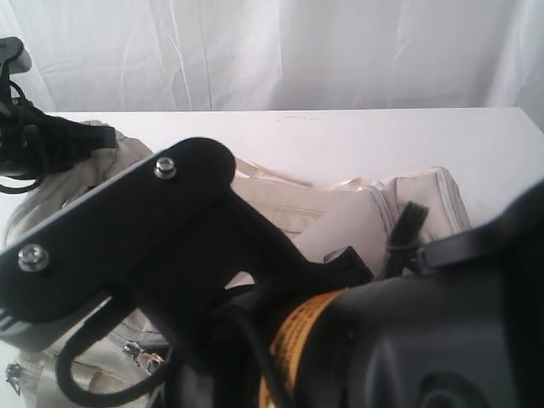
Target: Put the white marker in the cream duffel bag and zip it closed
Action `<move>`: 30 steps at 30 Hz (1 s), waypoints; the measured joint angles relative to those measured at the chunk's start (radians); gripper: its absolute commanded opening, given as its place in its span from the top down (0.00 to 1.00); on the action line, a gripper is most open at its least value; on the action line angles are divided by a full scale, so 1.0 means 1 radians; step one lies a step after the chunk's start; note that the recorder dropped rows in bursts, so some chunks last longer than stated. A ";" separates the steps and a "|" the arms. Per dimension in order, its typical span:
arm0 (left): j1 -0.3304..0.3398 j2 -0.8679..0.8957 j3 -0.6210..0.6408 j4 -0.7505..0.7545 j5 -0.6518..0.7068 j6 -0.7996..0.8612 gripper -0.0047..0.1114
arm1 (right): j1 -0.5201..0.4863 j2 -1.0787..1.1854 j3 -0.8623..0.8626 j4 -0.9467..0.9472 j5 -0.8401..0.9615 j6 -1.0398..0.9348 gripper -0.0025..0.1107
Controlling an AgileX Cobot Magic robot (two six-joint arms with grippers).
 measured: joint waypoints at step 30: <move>-0.221 -0.524 0.000 -0.711 0.813 1.606 0.50 | 0.002 0.000 0.000 -0.089 0.004 -0.006 0.98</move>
